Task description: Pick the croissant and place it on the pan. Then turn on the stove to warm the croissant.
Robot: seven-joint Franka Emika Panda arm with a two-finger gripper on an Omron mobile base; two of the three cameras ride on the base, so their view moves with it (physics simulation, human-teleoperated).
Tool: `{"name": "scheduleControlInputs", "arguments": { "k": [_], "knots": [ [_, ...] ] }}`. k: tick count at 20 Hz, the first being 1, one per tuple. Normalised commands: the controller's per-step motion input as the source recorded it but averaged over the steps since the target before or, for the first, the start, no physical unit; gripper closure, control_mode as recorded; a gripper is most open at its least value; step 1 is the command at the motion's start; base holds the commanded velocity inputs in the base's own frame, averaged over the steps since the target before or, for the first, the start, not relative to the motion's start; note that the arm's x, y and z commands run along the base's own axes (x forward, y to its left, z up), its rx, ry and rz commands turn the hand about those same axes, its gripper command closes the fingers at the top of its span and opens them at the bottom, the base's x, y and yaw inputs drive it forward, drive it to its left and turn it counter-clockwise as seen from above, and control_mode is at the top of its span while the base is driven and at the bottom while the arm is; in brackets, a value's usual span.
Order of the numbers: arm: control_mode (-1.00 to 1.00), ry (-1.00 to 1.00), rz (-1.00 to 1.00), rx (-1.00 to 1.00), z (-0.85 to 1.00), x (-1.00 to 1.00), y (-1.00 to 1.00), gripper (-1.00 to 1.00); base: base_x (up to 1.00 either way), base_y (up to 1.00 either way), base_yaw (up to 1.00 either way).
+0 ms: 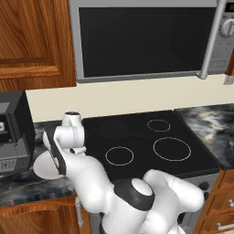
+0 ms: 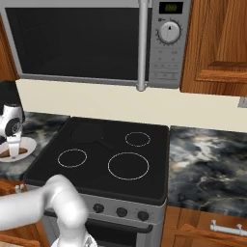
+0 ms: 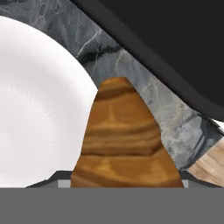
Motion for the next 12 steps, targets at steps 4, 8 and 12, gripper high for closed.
{"name": "scheduleControlInputs", "arguments": {
  "k": [4,8,12],
  "knots": [
    [-1.00,0.00,-0.12,0.06,0.68,-0.18,-0.34,1.00,0.00,0.00,0.00],
    [-1.00,0.00,-0.05,0.04,0.90,0.00,-0.08,1.00,0.00,0.00,0.00],
    [-1.00,-0.02,-0.02,0.00,0.76,-0.05,0.00,1.00,0.00,0.00,0.00]
  ]
}}
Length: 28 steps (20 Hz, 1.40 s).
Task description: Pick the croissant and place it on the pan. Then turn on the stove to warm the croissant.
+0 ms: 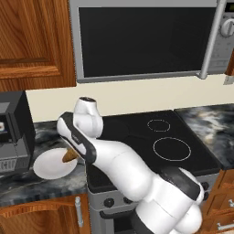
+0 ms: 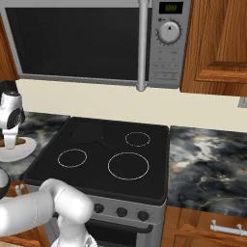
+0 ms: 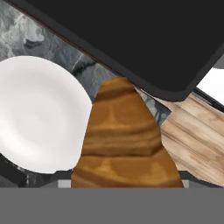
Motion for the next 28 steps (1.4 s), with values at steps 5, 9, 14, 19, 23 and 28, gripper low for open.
{"name": "scheduleControlInputs", "arguments": {
  "k": [5,9,14,19,23,28],
  "knots": [
    [-1.00,0.00,-0.03,0.00,0.44,-0.16,-0.15,1.00,0.00,0.00,0.00],
    [-1.00,-0.02,0.00,0.00,0.20,-0.13,-0.38,1.00,0.00,0.00,0.00],
    [-1.00,-0.06,0.00,0.00,0.18,-0.05,-0.43,1.00,0.00,0.00,0.00],
    [-1.00,-0.12,0.08,0.00,0.16,0.00,-0.34,1.00,0.00,0.00,0.00],
    [-1.00,-0.24,0.13,0.01,0.08,0.00,-0.35,1.00,0.00,0.00,0.00],
    [-1.00,-0.27,0.24,0.01,0.01,0.00,-0.45,1.00,0.00,0.00,0.00]
  ]
}}
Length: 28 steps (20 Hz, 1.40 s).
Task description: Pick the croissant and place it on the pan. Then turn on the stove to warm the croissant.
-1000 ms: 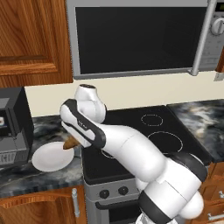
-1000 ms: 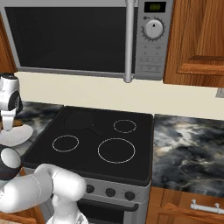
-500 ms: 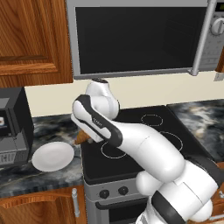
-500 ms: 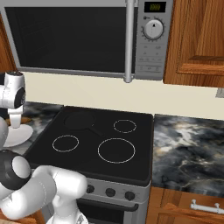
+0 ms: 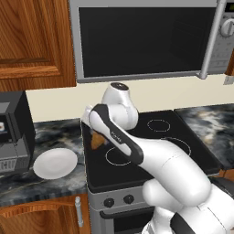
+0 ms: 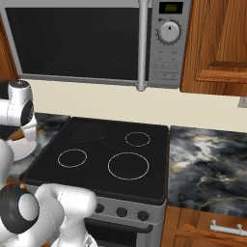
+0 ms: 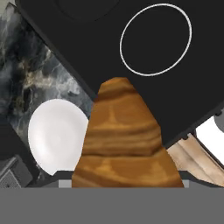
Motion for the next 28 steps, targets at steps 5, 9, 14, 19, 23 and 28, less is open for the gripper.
{"name": "scheduleControlInputs", "arguments": {
  "k": [5,9,14,19,23,28],
  "knots": [
    [-1.00,-0.17,0.29,0.00,0.00,0.00,-0.59,1.00,0.00,0.00,0.00],
    [-1.00,-0.10,0.27,0.00,0.00,-0.04,-0.58,1.00,0.00,0.00,0.00],
    [-1.00,-0.11,0.27,0.00,0.00,0.00,-0.39,1.00,0.00,0.00,0.00],
    [-1.00,-0.14,0.24,0.00,0.00,0.04,-0.28,1.00,0.00,0.00,0.00],
    [-1.00,-0.14,0.15,0.00,0.00,0.14,-0.09,1.00,0.00,0.00,0.00],
    [-1.00,-0.13,0.01,0.00,0.00,0.06,0.00,1.00,0.00,0.00,0.00]
  ]
}}
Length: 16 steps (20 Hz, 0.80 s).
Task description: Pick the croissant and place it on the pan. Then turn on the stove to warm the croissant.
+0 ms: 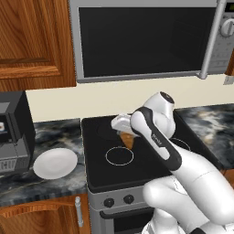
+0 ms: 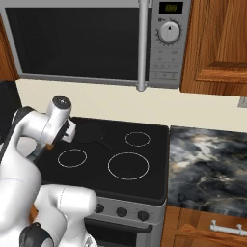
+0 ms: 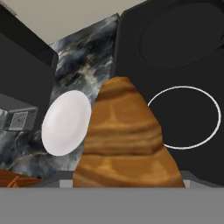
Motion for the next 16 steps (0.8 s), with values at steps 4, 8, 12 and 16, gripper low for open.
{"name": "scheduleControlInputs", "arguments": {
  "k": [4,8,12,16],
  "knots": [
    [-1.00,-0.03,0.00,-0.03,-0.08,0.11,0.00,1.00,0.00,0.00,0.00],
    [-1.00,0.00,-0.01,-0.08,-0.03,0.15,-0.01,1.00,0.00,0.00,0.00],
    [-1.00,0.00,-0.02,-0.08,0.00,0.27,-0.13,1.00,0.00,0.00,0.00],
    [-1.00,0.01,-0.01,-0.05,0.00,0.33,-0.12,1.00,0.00,0.00,0.00]
  ]
}}
